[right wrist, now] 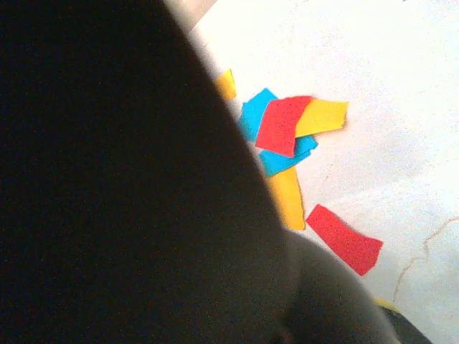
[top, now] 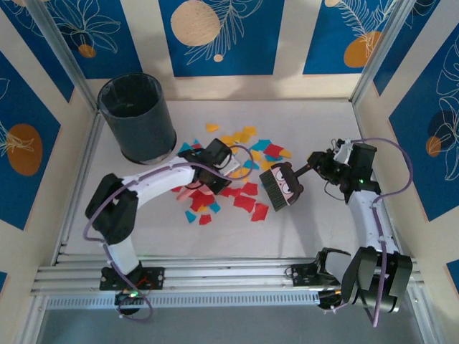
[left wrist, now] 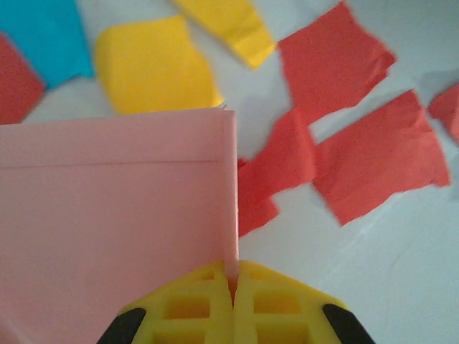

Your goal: Sweep away the paper scraps from the table

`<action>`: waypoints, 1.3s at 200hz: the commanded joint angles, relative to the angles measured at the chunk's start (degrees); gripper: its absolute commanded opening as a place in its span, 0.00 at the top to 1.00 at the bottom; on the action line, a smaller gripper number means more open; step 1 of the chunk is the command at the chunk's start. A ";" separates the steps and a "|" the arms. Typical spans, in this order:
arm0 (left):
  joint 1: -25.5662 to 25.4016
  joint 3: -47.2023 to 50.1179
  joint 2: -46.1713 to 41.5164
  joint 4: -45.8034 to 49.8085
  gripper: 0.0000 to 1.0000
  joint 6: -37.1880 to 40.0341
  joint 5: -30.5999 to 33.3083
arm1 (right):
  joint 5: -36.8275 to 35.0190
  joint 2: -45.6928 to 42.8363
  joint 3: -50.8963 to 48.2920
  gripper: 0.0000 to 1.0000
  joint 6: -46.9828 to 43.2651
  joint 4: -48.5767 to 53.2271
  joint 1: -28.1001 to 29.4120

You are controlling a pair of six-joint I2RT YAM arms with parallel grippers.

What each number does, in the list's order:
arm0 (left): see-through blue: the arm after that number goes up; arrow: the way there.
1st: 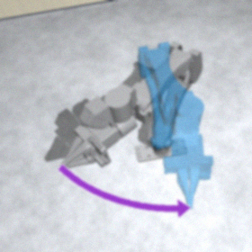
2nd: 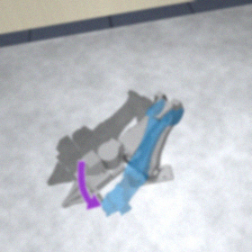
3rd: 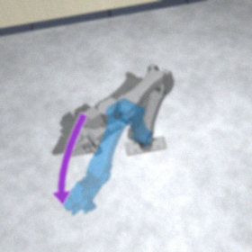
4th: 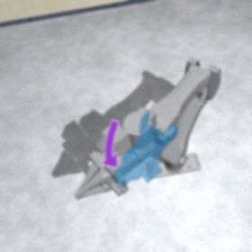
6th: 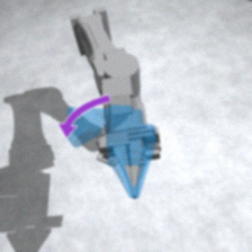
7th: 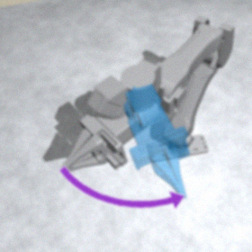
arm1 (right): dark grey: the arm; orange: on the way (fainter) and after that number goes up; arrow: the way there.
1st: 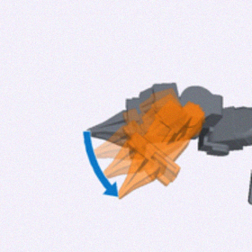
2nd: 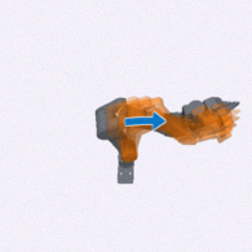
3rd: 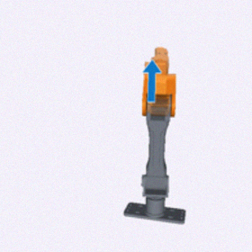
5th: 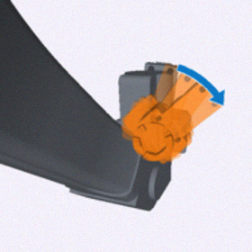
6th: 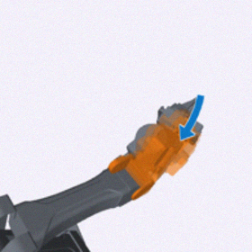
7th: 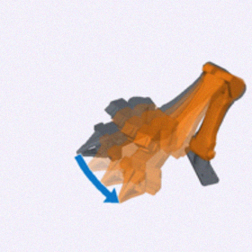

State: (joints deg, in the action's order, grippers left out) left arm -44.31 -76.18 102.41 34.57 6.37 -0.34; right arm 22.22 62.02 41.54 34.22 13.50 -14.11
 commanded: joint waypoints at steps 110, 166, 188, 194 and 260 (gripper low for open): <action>-4.82 -15.48 15.65 4.46 0.79 11.44 -9.45 | 0.72 -2.96 -0.56 1.00 -0.67 4.10 -3.98; -4.42 -13.11 9.92 2.96 0.62 9.39 -11.30 | 2.09 -3.02 -0.19 1.00 -0.64 3.11 -3.51; -3.07 -9.77 5.63 1.70 0.55 9.56 -12.58 | 1.87 -3.22 0.08 1.00 -0.86 3.02 -2.78; -2.63 -8.79 4.42 1.56 0.54 9.90 -12.94 | 1.73 -3.29 0.22 1.00 -0.97 2.95 -2.54; 5.22 2.25 -4.65 1.03 0.28 14.54 -14.29 | -0.09 -4.02 1.30 1.00 -2.13 4.56 -0.41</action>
State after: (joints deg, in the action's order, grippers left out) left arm -42.26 -77.38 100.36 34.65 17.85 -12.29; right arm 21.80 59.31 41.36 33.08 16.99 -15.18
